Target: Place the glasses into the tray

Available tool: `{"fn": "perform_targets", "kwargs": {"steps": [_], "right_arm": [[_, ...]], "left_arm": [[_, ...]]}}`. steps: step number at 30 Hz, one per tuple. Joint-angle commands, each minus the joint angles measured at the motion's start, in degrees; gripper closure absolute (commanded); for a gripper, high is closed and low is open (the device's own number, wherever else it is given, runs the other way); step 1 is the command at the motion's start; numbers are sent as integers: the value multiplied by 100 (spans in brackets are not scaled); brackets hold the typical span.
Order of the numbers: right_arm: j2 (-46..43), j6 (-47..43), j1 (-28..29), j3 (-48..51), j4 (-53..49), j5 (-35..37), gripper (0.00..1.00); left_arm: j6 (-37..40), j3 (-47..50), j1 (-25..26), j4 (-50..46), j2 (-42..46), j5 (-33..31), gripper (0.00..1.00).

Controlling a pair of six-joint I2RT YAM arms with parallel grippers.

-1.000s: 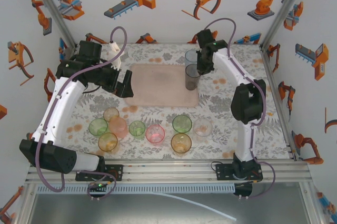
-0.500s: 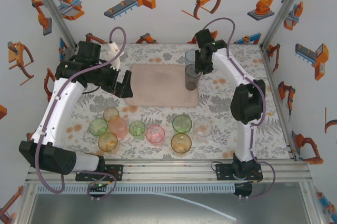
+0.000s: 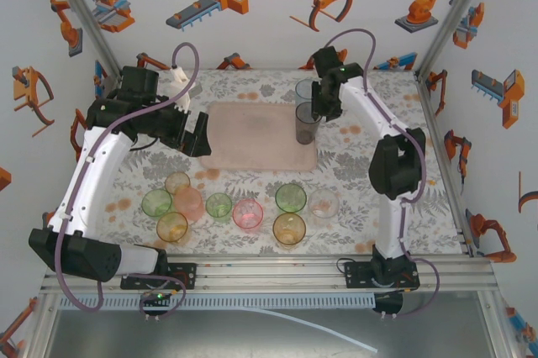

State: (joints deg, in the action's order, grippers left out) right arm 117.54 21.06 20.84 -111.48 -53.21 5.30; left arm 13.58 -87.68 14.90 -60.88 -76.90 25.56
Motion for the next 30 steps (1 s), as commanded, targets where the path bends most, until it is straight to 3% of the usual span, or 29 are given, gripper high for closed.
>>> {"fn": "perform_targets", "kwargs": {"steps": [1, 11, 24, 30], "right_arm": [[-526, -102, 46, -2, -128, -88, 60], [-1488, -42, 63, 500, -269, -222, 60], [-4859, 448, 353, 4293, -155, -398, 60], [-5941, 655, 368, 4920, -539, -509, 56]], "left_arm": [[-21, 19, -38, 0, 149, 64, 3], [39, 22, -46, -16, 230, -8, 3], [155, -72, -9, 271, -155, -406, 3], [148, -381, 31, 123, -480, -401, 3]]}}
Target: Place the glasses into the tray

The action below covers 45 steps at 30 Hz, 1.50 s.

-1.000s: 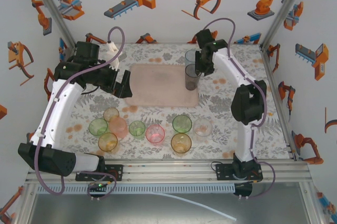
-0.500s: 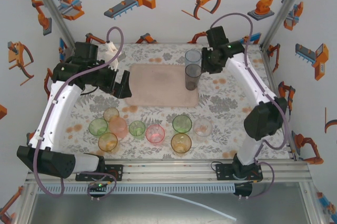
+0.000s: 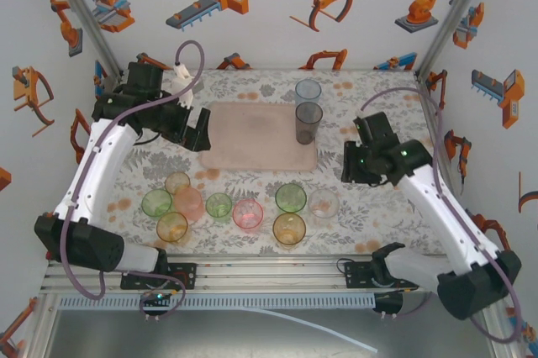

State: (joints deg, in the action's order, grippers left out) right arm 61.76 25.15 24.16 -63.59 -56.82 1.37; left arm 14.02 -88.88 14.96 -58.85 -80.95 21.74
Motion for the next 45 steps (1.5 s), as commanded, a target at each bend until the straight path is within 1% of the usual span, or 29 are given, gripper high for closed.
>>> {"fn": "perform_targets", "kwargs": {"steps": [1, 10, 15, 21, 33, 39, 45], "right_arm": [[-449, 268, 38, 167, -228, -162, 56], [-524, 271, 50, 403, -220, -651, 56], [-524, 341, 122, 475, -190, -734, 56], [-537, 433, 263, 501, -235, -739, 54], [-250, 658, 859, 638, -248, -286, 55], [-38, 774, 1144, 663, -372, 153, 55], [36, 923, 1249, 777, -279, 344, 57]], "left_arm": [[99, -274, 34, -83, -98, -10, 3], [-13, -88, 51, -108, -24, 103, 3], [4, -3, 49, -105, 79, 109, 3], [-30, -66, 51, -105, -7, 182, 3], [-33, 33, 61, -75, 35, 202, 3], [-36, 46, 66, -68, 53, 209, 3], [-43, 73, 68, -63, 43, 235, 3]]}}
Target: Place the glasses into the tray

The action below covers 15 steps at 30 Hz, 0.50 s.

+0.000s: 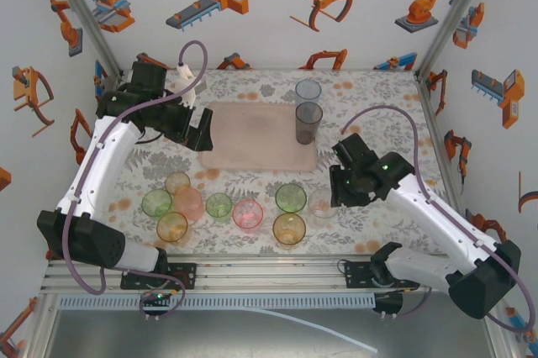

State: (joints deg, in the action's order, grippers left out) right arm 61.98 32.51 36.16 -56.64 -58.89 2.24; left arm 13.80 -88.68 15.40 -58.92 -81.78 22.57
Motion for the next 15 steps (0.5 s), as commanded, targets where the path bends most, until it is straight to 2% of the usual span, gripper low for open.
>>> {"fn": "perform_targets", "kwargs": {"steps": [1, 15], "right_arm": [[16, 209, 49, 107, -46, 272, 58], [175, 314, 58, 224, 154, 441, 73]], "left_arm": [[-26, 59, 32, -51, 132, 152, 3], [-27, 132, 32, -23, 206, 143, 3]]}}
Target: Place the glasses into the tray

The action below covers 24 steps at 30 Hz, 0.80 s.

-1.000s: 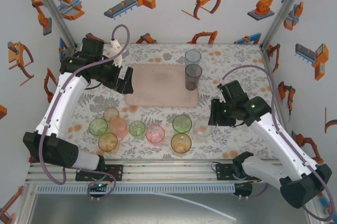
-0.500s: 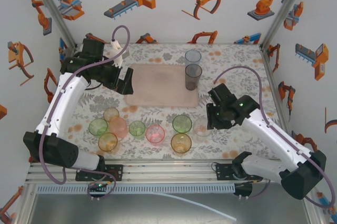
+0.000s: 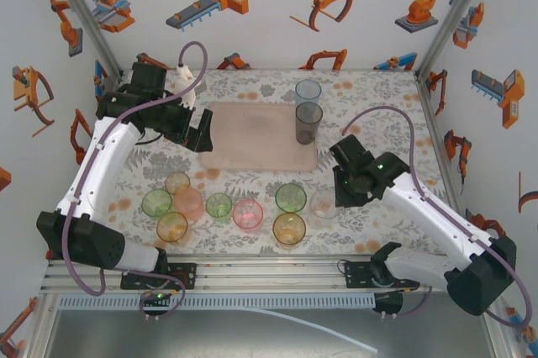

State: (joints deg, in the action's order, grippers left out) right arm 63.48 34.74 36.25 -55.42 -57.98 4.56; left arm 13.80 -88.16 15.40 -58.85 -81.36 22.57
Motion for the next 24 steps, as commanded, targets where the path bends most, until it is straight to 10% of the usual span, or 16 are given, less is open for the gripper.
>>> {"fn": "perform_targets", "kwargs": {"steps": [1, 24], "right_arm": [[24, 100, 49, 109, 67, 233, 75], [-64, 128, 48, -57, 8, 574, 100]], "left_arm": [[-25, 88, 27, -19, 168, 150, 3], [-53, 38, 60, -15, 133, 152, 3]]}}
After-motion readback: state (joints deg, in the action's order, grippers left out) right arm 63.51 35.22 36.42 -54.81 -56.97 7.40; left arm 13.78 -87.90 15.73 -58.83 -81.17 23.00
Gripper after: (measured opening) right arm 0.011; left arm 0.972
